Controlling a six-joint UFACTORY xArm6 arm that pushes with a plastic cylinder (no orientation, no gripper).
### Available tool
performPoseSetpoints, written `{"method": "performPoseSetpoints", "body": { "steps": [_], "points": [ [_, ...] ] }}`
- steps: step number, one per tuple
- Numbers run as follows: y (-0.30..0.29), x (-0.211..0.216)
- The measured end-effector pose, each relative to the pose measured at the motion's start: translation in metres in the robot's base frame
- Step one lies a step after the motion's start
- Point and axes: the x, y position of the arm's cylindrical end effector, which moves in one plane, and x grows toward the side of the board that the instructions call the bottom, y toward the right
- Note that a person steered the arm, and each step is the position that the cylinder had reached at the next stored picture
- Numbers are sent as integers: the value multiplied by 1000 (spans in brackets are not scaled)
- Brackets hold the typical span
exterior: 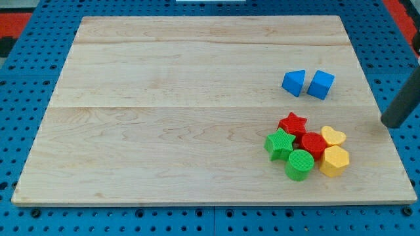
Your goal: Push yellow hexagon slightly towards left
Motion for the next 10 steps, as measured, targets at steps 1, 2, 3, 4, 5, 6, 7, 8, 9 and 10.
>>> {"method": "performPoseSetpoints", "body": {
  "steps": [1,2,3,4,5,6,7,8,9,10],
  "points": [
    [-5,2],
    [-8,6],
    [-8,14],
    [-8,27],
    [-8,42],
    [-18,58],
    [-31,73],
    [-48,76],
    [-67,76],
    [-81,76]
  ]
}}
